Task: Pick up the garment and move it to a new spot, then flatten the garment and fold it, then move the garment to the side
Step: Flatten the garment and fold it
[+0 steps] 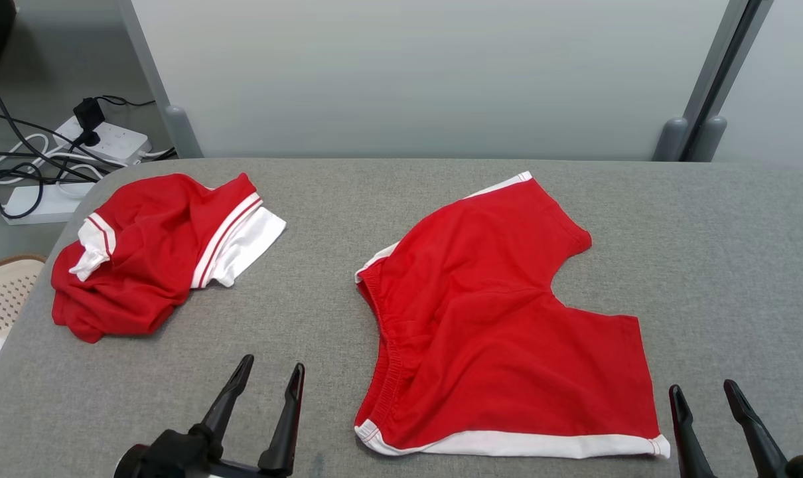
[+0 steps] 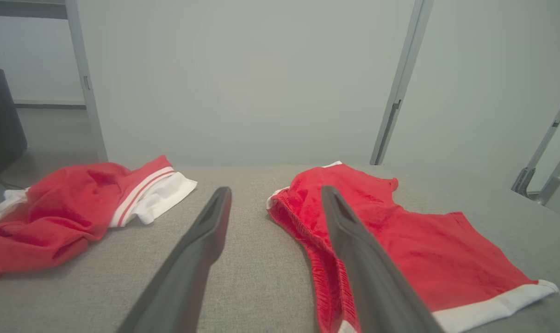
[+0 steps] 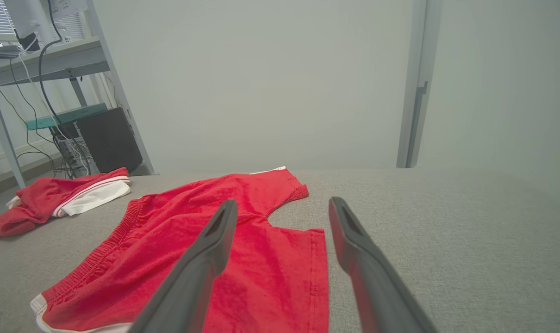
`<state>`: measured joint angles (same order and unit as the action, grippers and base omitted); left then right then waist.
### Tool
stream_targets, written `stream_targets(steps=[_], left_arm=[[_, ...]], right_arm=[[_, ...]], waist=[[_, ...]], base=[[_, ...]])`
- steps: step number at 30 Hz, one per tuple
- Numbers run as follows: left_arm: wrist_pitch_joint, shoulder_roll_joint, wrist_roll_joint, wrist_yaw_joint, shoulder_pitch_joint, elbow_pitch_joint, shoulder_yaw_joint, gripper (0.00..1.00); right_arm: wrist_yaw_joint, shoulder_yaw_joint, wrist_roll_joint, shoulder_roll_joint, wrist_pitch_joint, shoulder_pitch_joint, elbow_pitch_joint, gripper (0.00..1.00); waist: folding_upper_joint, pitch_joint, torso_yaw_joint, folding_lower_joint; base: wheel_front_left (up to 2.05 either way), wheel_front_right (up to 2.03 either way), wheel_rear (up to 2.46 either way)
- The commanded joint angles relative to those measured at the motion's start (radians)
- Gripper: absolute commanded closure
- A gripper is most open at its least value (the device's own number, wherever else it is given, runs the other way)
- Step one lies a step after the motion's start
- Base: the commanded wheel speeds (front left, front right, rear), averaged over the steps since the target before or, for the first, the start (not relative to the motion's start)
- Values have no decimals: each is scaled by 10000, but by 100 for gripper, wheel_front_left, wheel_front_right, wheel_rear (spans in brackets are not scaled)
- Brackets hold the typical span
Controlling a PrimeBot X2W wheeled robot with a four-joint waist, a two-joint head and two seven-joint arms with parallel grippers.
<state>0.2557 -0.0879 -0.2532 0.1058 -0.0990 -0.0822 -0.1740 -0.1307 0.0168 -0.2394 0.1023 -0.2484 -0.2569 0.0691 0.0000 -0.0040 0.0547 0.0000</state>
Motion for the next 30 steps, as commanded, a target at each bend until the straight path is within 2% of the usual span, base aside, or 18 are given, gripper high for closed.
stream_targets(steps=[1,8,16,22,23,26,27,30], left_arm=[[60,-41,167,79,159,120,311,0],[60,-48,433,203,179,-323,-47,0],[-352,-901,-400,245,1081,-1806,-1880,0],[-611,-1213,-457,247,1983,-2488,-2797,0],[-615,-1262,-480,247,2115,-2543,-2995,7],[-699,-1413,-623,248,2444,-2731,-3480,41],[-743,-1461,-679,248,2534,-2794,-3639,49],[-835,-1598,-904,248,2754,-2985,-4042,61]], right_arm=[[0,274,-55,194,-133,179,152,0],[0,344,-193,277,-133,231,55,0],[0,413,-293,480,-133,476,-53,0],[0,525,-306,537,-133,730,-56,0],[0,537,-310,548,-133,768,-53,0],[0,543,-329,591,-133,868,-64,0],[0,535,-333,603,-133,895,-68,0],[0,500,-347,613,-133,951,-80,0]], waist=[[0,4,-9,0],[0,76,31,0],[0,461,41,0],[0,848,-83,0],[0,914,-111,0],[0,1087,-183,0],[0,1130,-200,0],[0,1250,-253,0]], base=[[0,0,0],[0,0,0],[0,0,0],[0,0,0],[0,0,0],[0,0,0],[0,0,0],[0,0,0]])
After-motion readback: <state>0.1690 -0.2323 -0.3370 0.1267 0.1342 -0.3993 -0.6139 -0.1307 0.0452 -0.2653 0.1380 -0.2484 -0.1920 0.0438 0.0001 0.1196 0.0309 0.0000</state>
